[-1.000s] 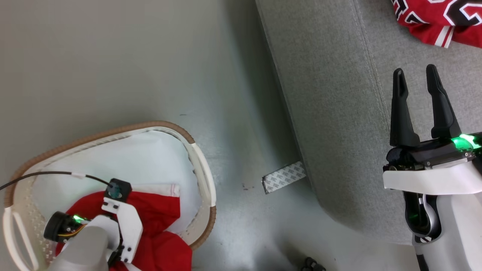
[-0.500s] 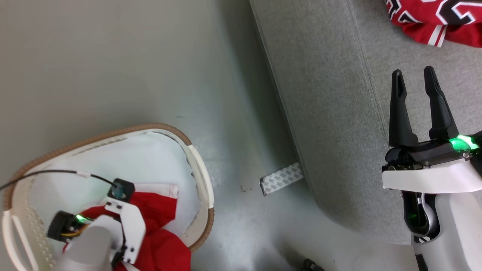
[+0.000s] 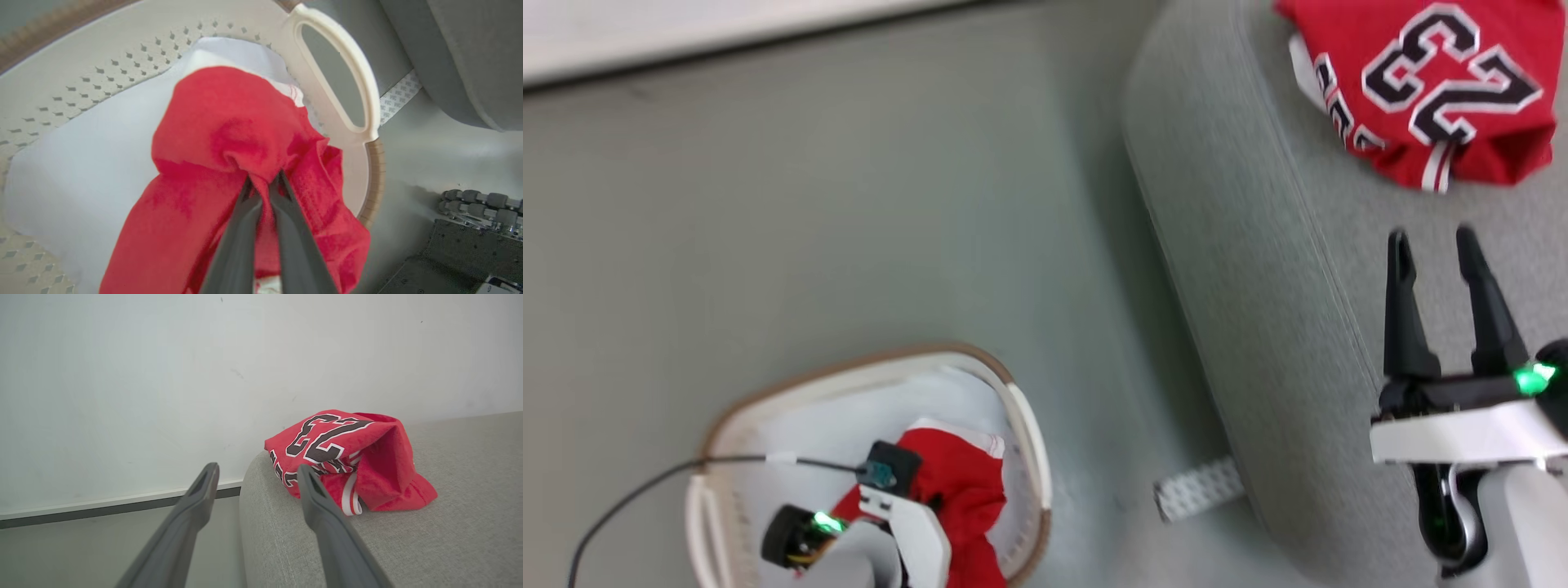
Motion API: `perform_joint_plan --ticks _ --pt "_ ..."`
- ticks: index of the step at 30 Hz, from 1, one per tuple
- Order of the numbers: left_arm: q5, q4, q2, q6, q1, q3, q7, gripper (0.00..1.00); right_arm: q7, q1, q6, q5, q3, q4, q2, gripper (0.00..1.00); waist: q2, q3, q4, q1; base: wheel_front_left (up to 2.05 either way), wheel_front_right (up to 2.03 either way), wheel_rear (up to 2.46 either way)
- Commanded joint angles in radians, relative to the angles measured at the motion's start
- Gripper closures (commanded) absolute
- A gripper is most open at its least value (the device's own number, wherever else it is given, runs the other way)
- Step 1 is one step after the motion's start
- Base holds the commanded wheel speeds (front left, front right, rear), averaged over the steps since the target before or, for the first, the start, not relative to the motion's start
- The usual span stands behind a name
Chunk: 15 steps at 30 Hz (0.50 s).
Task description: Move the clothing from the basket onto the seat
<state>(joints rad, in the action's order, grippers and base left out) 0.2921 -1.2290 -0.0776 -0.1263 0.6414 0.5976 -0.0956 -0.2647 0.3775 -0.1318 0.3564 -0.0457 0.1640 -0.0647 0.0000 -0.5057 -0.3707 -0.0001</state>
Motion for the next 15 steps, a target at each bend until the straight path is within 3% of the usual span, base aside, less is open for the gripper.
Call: perform_joint_plan --ticks 1,7,15 --pt "0.020 0.004 0.006 -0.003 -0.023 0.000 -0.016 1.00 0.001 -0.019 0.002 -0.006 0.001 0.008 -0.011 0.00 0.0000 0.118 0.089 0.0001 0.00 0.00 0.00" --pt "0.104 0.078 0.024 -0.005 -0.099 0.010 -0.113 1.00 0.001 -0.075 0.002 0.000 0.008 0.033 -0.047 0.00 0.0000 0.262 0.164 0.0001 0.00 0.00 0.00" --pt "0.226 0.290 0.008 -0.003 -0.164 0.011 -0.163 1.00 0.001 -0.175 0.002 0.012 0.053 0.041 -0.065 0.00 0.0000 0.386 0.263 0.0001 0.00 0.00 0.00"
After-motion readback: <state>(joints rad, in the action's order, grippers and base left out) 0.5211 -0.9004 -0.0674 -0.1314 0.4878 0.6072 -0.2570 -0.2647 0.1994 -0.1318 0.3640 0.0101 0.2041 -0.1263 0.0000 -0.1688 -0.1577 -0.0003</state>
